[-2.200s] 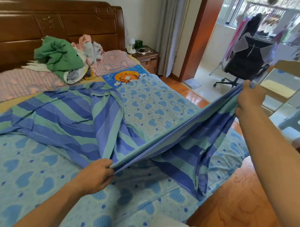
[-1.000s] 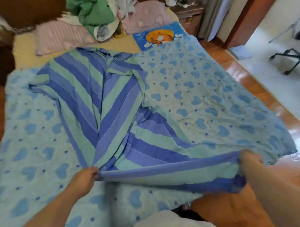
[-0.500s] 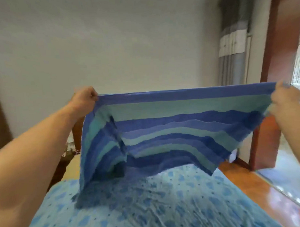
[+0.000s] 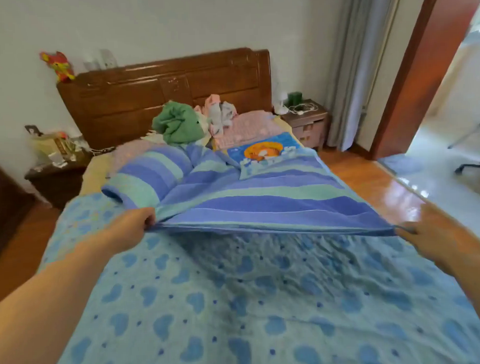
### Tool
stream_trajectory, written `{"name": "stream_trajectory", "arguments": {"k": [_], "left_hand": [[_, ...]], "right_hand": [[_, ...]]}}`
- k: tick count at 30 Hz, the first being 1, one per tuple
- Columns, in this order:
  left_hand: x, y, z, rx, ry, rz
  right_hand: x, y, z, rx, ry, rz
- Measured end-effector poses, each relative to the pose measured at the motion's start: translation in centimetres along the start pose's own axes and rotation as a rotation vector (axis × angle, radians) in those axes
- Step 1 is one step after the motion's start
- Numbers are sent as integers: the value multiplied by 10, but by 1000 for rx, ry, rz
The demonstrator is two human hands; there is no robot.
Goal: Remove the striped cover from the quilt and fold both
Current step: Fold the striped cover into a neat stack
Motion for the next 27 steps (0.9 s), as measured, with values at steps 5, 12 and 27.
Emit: {"name": "stream_trajectory", "arguments": {"k": [5, 12, 27], "left_hand": [[35, -97, 195, 437, 215, 125], [49, -201, 293, 657, 328, 116], [23, -229, 271, 446, 77, 111]], "right_hand": [[-124, -96, 81, 301, -201, 187], [-199, -167, 112, 371, -259, 481], [-52, -91, 167, 147, 248, 127]]}}
Point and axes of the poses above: each hand's wrist, its own y-axis towards the middle knuckle, its own z-axis out of the palm, x = y × z, the point moved 6 cm from there along y, towards the middle knuckle, and after that the axes turned 10 degrees about -z, right-handed, at the moved point
